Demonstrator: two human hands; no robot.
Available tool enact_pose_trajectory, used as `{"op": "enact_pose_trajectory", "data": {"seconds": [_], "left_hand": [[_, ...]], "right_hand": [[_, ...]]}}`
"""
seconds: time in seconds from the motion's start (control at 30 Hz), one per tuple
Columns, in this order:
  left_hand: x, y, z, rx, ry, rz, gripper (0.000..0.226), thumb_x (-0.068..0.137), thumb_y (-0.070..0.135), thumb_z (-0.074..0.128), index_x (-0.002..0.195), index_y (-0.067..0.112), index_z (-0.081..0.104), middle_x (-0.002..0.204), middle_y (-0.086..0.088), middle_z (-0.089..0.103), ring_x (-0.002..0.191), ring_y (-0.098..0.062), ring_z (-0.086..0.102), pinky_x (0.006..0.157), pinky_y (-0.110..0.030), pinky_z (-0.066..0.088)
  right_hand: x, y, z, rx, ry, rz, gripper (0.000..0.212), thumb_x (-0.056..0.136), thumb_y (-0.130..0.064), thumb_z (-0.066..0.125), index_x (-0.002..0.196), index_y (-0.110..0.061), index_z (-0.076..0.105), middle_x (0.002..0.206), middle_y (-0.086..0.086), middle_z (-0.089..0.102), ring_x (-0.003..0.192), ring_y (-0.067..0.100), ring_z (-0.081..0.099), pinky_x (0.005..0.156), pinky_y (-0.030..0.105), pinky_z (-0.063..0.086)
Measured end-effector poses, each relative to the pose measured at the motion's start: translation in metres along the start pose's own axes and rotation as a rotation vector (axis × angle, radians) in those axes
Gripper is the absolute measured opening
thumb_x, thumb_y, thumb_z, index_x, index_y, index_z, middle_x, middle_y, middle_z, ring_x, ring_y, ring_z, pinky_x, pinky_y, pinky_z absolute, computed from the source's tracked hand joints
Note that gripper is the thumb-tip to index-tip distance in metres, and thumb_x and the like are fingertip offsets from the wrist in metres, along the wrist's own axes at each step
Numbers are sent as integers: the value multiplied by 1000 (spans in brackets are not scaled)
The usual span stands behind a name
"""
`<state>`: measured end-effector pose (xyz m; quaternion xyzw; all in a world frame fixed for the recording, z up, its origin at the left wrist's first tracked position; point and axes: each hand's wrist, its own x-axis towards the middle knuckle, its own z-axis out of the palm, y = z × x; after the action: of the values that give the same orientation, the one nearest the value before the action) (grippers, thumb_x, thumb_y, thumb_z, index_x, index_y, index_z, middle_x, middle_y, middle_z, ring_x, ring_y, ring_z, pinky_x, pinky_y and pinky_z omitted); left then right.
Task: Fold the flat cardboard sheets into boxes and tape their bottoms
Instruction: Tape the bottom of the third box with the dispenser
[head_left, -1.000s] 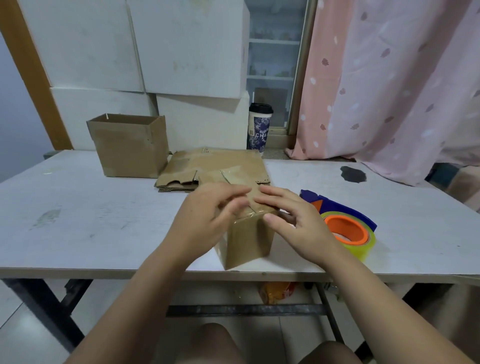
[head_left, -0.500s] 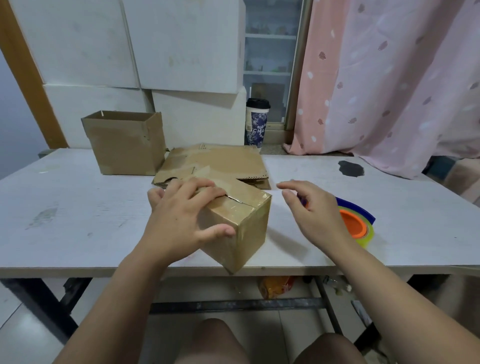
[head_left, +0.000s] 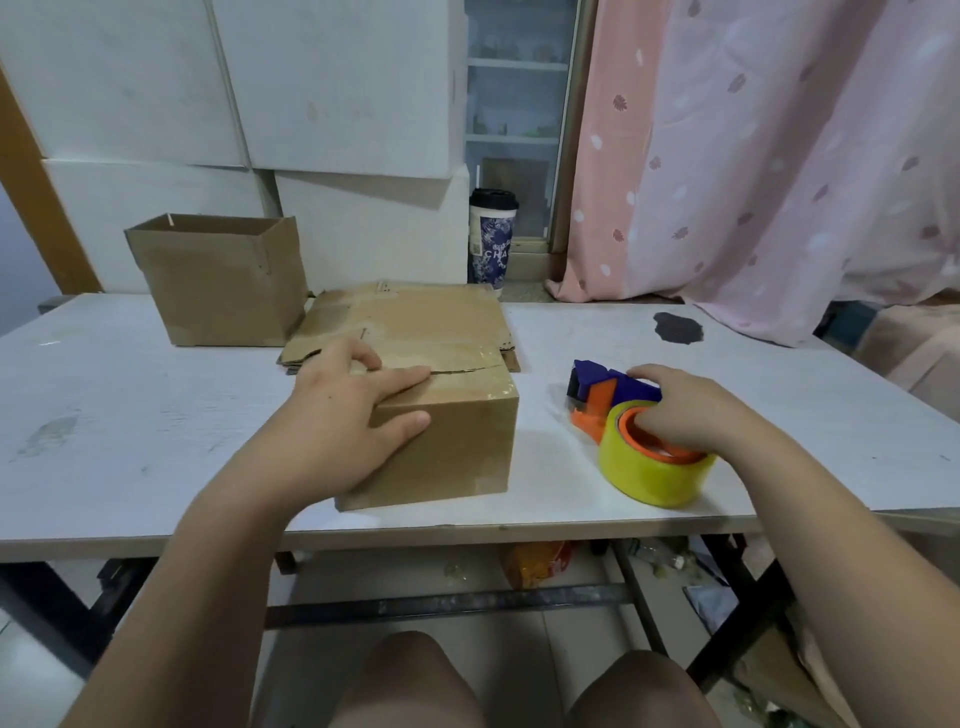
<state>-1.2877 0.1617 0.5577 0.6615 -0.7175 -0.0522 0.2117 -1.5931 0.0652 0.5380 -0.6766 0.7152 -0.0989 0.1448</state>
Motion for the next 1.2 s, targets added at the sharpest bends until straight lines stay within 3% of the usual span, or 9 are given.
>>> {"op": "enact_pose_trajectory", "data": {"seconds": [0.13,0.23,0.3,0.43,0.57,0.73,0.9,1.07,1.2], "left_hand": [[3,10,9,45,166,-52,53,89,53,49,138,33,42,133,6,47,125,-18,39,99,-34,37],[2,15,7,63,228,-4,47,87,64,25,97,36,60,97,16,61,105,-16,46,79,-38,46],[2,11,5,-18,164,107,61,84,64,10,79,33,63,92,20,61,99,-13,44,85,-37,40],[2,-2,7,-158,85,152,49,77,64,18,110,54,54,117,30,44,116,0,27,99,-29,16],[-5,-16,8,-356,-107,208,58,67,74,38,123,60,36,128,44,27,115,27,24,96,-12,27],[-2,-13,18,-243,87,257,50,77,37,70,123,45,51,122,45,34,113,16,37,86,2,28],[-1,1,32,-144,235,219,46,77,46,65,122,40,57,127,28,48,114,-8,44,92,-31,42],[8,18,49,-154,133,283,46,92,32,55,132,50,43,133,27,36,112,-5,29,90,-21,27],[22,26,53,-143,153,245,42,96,27,49,132,49,44,132,24,38,109,-9,32,87,-28,40]], "right_hand": [[3,7,-2,-18,48,-10,50,85,-24,57,135,-30,51,131,4,58,111,26,54,81,31,44],[3,12,-11,-10,-6,-64,34,86,-34,65,119,-28,65,109,3,67,95,22,59,74,31,47],[2,16,-16,6,-33,-75,27,83,-42,69,104,-25,71,92,1,68,83,18,61,65,28,46],[0,22,-15,69,-149,-23,35,81,-45,72,90,-12,70,79,10,68,66,20,61,57,28,51],[-1,25,-9,163,-202,5,30,85,-40,69,86,-10,66,68,7,65,60,18,60,52,25,50],[0,26,-3,306,-169,32,23,86,-26,69,85,-3,66,68,9,62,59,22,60,53,28,53],[-3,35,6,703,-109,102,17,85,-22,67,85,-5,65,71,9,67,69,24,65,59,29,53],[-16,32,8,1152,-331,40,29,77,-21,62,98,-3,73,93,18,73,73,23,70,56,29,56],[-27,27,7,1372,-549,-18,32,75,-20,53,89,-6,78,94,19,71,75,26,69,65,37,59]]}}
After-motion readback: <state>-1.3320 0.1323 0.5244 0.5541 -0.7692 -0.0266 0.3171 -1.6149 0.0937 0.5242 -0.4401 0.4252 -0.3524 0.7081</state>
